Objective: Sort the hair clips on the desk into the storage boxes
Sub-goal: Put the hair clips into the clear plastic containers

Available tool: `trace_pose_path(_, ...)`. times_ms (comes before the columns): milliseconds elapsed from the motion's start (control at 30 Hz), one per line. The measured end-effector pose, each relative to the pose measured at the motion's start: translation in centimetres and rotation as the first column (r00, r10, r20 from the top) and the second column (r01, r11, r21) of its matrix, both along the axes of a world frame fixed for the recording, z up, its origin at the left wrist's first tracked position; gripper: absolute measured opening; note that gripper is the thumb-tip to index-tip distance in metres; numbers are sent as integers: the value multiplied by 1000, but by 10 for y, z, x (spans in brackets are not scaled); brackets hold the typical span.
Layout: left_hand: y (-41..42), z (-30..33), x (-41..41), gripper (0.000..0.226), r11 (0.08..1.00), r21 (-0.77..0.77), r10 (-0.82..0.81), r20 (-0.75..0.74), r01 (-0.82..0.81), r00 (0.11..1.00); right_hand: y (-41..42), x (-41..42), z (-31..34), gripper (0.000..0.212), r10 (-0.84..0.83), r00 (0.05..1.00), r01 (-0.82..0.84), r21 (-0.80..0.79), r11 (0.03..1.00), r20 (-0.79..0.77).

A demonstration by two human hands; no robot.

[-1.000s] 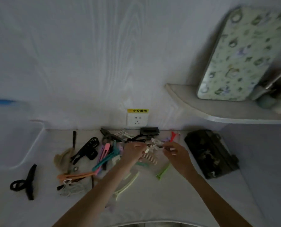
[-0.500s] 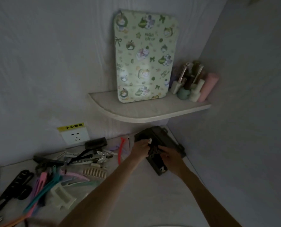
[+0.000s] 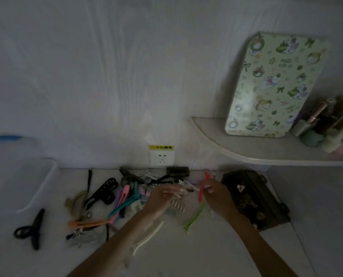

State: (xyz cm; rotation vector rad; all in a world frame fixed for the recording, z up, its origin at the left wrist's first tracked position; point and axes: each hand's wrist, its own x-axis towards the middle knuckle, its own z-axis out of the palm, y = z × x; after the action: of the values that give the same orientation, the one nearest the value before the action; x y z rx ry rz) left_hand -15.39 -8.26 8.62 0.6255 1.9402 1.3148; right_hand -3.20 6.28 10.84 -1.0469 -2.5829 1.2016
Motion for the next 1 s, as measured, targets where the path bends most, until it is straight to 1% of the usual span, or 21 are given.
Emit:
trace_pose_path(67,-38,15,-25,29,995,-19,95,-54,-97,994,-32,-40,9,25,160,987,-160,-16,987,4)
trace_pose_path(133,-80,26,-53,25,977,-59,190,-193,-205,963,-67,-78,14,26,271,962,-272,-23,962,-37)
trace_pose_path(200,-121,39,-78,27,945,-96,265,-340,-314,902,-101,-111,22,19,382,924,-379,-76,922,25)
trace_pose_path(233,-148,45,-91,27,915,-108,316,-407,-389,857,-123,-129,28,21,435,899,-429,-102,898,52)
trace_pose_path(267,-169,55,-99,26,878,-108,368,-472,-466,801,-140,-145,30,27,476,879,-470,-112,876,35)
trace_pose_path(300,-191,66,-108,26,831,-88,421,-546,-550,724,-159,-160,33,28,510,860,-505,-121,854,14)
trace_pose_path(367,-233,86,-125,27,739,7,486,-699,-674,525,-197,-192,40,24,582,813,-578,-148,803,-19)
trace_pose_path(400,-253,94,-134,28,707,47,486,-756,-705,437,-215,-207,46,23,598,801,-594,-169,787,-30)
trace_pose_path(433,-270,101,-141,28,682,68,478,-795,-728,374,-230,-222,52,22,596,802,-591,-211,779,-46)
trace_pose_path(467,-285,105,-147,29,657,73,474,-814,-750,337,-244,-235,58,22,583,810,-577,-276,769,-70)
trace_pose_path(533,-315,105,-157,32,598,70,504,-807,-798,307,-271,-264,71,23,542,837,-515,-454,727,-80)
trace_pose_path(600,-337,98,-161,33,518,52,589,-745,-854,312,-293,-285,80,28,511,860,-416,-602,681,-16)
trace_pose_path(667,-351,87,-163,35,426,57,724,-620,-903,302,-311,-303,79,36,508,859,-354,-646,676,62)
trace_pose_path(733,-354,79,-162,46,272,71,887,-404,-960,222,-319,-316,77,41,457,888,-320,-646,693,49)
trace_pose_path(767,-354,77,-161,54,180,36,951,-260,-983,165,-322,-320,75,44,425,905,-307,-638,707,36)
trace_pose_path(800,-352,76,-160,59,120,-28,986,-111,-992,122,-322,-324,75,49,391,920,-291,-631,719,20)
trace_pose_path(833,-351,75,-160,59,121,-94,992,32,-988,119,-323,-325,75,56,357,934,-268,-644,717,8)
trace_pose_path(867,-348,74,-158,55,174,-130,975,160,-976,153,-321,-325,75,64,329,944,-254,-671,697,-15)
trace_pose_path(900,-345,75,-158,49,248,-137,942,263,-959,207,-318,-323,75,70,309,950,-251,-697,672,-44)
trace_pose_path(933,-341,76,-158,41,306,-126,908,338,-944,249,-314,-320,77,74,298,952,-255,-714,652,-69)
trace_pose_path(1000,-335,79,-158,25,346,-88,866,414,-934,282,-303,-311,80,77,300,950,-269,-719,641,-88)
